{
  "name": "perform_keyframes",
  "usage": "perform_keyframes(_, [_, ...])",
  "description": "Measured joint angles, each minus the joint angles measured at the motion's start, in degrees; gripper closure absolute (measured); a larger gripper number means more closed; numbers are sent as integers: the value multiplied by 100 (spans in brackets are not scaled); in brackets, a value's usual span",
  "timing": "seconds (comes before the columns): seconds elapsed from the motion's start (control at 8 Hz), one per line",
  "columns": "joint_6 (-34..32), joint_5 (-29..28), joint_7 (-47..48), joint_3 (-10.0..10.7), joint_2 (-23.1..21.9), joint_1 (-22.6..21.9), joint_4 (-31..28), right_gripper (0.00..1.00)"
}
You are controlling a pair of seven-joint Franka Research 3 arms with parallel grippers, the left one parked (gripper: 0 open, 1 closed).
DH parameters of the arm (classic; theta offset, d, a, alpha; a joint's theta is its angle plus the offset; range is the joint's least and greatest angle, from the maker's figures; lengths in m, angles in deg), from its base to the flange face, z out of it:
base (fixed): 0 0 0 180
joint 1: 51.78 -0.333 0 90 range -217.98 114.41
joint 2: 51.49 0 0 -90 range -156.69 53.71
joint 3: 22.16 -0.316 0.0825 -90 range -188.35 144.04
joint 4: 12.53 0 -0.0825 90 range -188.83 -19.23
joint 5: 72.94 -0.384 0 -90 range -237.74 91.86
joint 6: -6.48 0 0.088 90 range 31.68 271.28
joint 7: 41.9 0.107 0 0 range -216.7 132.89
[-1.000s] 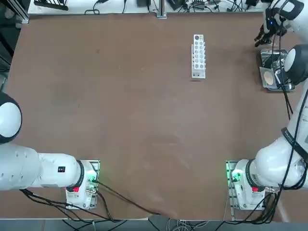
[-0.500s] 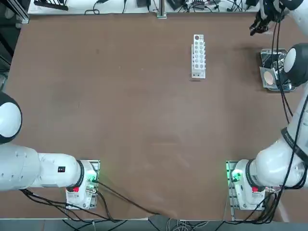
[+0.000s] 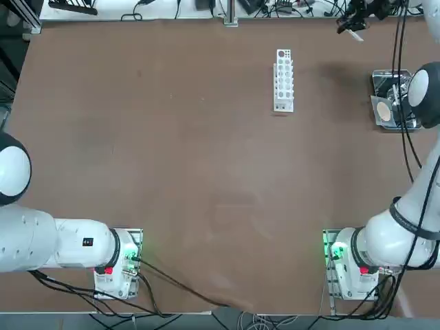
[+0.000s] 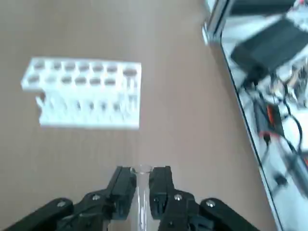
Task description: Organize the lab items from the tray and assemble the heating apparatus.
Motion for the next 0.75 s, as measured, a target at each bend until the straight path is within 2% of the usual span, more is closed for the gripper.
perform_keyframes(0.5, [-393,-1777,-237,-499,105,-2,-148,78])
perform_keyframes(0.75, [-825,-2885,-667,-658,371,-7,-230,78])
